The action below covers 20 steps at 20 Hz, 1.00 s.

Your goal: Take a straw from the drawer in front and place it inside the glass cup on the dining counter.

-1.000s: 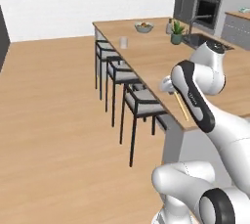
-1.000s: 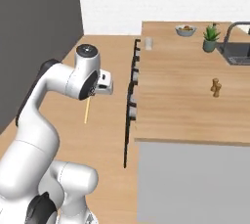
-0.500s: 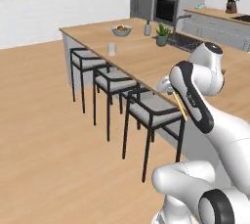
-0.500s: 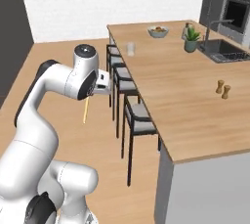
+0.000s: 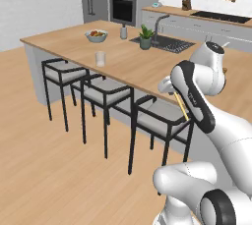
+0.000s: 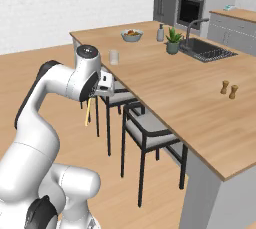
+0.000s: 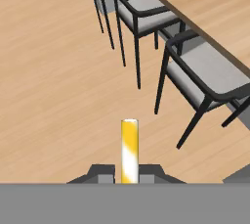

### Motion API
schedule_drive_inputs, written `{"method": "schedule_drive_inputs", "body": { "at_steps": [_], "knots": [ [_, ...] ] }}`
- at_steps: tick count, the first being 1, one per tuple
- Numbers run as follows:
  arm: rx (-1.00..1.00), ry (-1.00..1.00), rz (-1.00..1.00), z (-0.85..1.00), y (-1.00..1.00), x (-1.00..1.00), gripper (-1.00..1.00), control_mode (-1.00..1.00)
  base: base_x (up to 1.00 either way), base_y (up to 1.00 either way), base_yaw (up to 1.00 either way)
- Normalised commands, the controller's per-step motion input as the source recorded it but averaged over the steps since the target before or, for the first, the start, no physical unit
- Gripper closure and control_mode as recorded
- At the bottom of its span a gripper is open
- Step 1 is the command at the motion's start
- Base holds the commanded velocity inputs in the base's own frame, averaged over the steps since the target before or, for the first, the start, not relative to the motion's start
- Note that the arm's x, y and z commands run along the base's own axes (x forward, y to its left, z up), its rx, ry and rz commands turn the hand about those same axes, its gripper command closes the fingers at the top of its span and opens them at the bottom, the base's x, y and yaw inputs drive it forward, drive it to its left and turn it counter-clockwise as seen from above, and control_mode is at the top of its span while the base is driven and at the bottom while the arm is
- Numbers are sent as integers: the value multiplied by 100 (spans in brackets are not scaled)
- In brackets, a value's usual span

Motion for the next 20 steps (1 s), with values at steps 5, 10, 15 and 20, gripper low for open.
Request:
{"method": "schedule_drive_inputs", "body": {
  "at_steps": [5, 10, 15, 20],
  "knots": [
    [0, 0, 0, 0, 0, 0, 100, 100, 36, 100, -49],
    [0, 0, 0, 0, 0, 0, 100, 100, 27, 100, -49],
    [0, 0, 0, 0, 0, 0, 100, 100, 18, 100, -46],
    [0, 0, 0, 0, 0, 0, 100, 100, 24, 100, -44]
  ]
}}
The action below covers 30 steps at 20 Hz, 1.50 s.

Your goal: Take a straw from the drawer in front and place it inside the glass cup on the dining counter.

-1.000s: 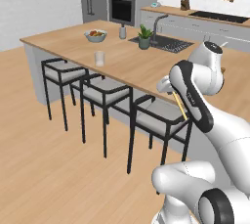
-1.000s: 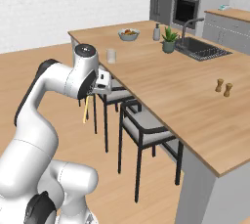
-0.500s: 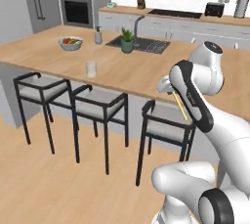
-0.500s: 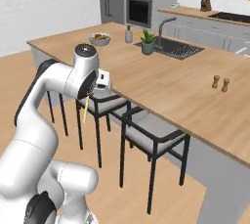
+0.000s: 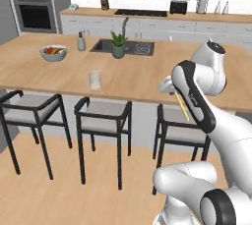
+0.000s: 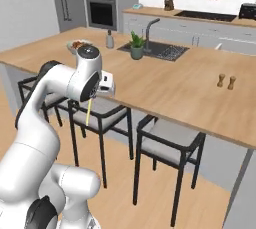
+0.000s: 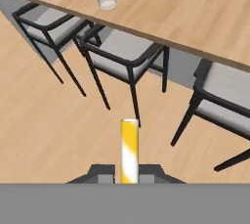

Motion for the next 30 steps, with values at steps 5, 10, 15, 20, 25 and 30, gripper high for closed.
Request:
{"method": "schedule_drive_inputs", "body": {
  "at_steps": [5, 10, 15, 20, 25, 30],
  "knots": [
    [0, 0, 0, 0, 0, 0, 100, 100, 27, 100, -42],
    [0, 0, 0, 0, 0, 0, 100, 100, 22, 98, -40],
    [0, 0, 0, 0, 0, 0, 100, 100, 47, 81, -30],
    [0, 0, 0, 0, 0, 0, 100, 100, 61, 42, -16],
    [0, 0, 0, 0, 0, 0, 100, 100, 80, 18, -9],
    [0, 0, 0, 0, 0, 0, 100, 100, 83, 40, -6]
  ]
}}
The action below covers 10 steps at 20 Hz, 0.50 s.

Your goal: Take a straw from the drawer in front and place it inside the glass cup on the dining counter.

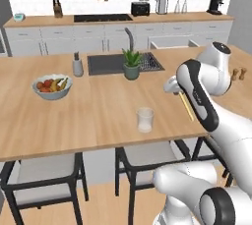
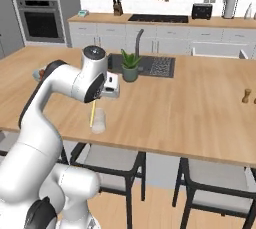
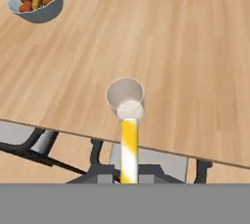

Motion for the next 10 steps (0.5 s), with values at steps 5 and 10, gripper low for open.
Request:
{"method": "schedule_drive_inputs", "body": {
  "at_steps": [5, 10],
  "knots": [
    [0, 0, 0, 6, 10, 4, 100, -100, 52, 47, -2],
    [1, -20, 16, 55, 12, -19, 100, -100, 0, 0, 0]
  ]
}}
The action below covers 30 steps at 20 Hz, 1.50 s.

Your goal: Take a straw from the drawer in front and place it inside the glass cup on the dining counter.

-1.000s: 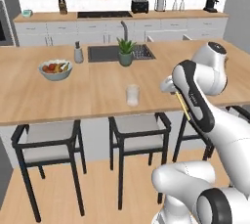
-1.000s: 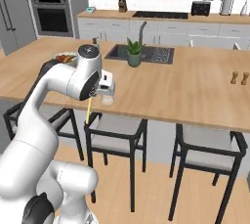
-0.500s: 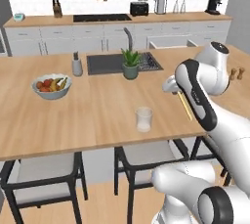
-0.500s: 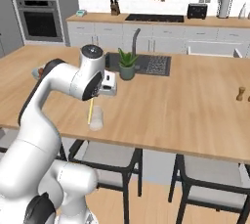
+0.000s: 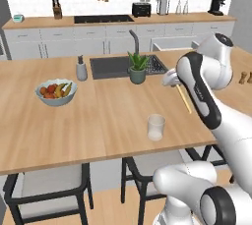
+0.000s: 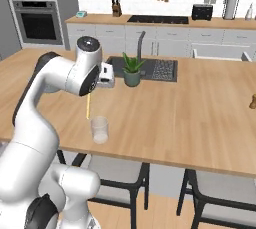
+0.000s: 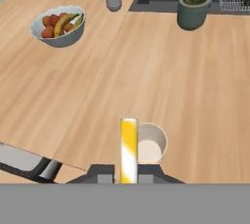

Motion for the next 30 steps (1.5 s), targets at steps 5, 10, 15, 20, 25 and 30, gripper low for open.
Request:
{"method": "schedule_drive_inputs", "body": {
  "at_steps": [5, 10, 15, 20, 25, 30],
  "knots": [
    [7, -38, 53, 28, -5, -36, 100, -100, 0, 0, 0],
    [17, -27, 60, 0, 0, 1, 100, -100, 0, 0, 0],
    [30, -2, 45, -1, 15, 54, 100, -100, 0, 0, 0],
    [24, 11, 18, -13, 19, 60, 100, -100, 0, 0, 0],
    [10, 15, 1, -43, 7, 31, 100, -100, 0, 0, 0],
    [0, 6, 0, -49, 22, 21, 100, -100, 0, 0, 0]
  ]
}}
